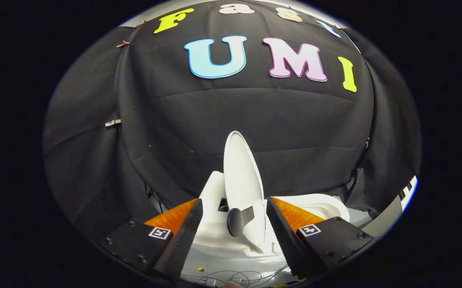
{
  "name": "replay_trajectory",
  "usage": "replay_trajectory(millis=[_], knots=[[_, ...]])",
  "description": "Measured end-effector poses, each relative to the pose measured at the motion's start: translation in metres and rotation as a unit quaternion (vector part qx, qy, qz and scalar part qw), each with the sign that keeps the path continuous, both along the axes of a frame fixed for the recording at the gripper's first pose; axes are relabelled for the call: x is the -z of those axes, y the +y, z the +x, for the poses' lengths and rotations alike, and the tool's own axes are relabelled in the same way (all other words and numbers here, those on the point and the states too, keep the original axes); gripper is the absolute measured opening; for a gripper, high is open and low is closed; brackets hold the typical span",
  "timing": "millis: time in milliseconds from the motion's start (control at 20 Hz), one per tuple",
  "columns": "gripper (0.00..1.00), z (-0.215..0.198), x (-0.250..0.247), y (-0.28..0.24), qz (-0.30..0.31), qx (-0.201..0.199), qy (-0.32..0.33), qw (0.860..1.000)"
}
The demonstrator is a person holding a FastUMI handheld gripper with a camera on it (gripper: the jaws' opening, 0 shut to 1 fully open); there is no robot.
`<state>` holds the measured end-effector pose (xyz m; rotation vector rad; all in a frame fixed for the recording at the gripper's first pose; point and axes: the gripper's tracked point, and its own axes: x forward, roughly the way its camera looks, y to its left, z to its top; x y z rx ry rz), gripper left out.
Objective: Open the toilet lid.
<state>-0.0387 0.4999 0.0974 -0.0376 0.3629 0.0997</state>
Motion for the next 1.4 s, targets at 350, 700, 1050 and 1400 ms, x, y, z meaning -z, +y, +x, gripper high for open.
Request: replay_trajectory(millis=[350, 700, 1050, 1400], knots=[[0.99, 0.000, -0.049, -0.015, 0.082, -0.021, -0.024, 0.996], [0.99, 0.003, -0.081, -0.060, 0.064, -0.034, -0.060, 0.996], [0.99, 0.011, -0.074, -0.137, 0.054, -0.030, -0.071, 0.996], [0.99, 0.022, -0.046, -0.224, 0.009, -0.026, -0.092, 0.995]])
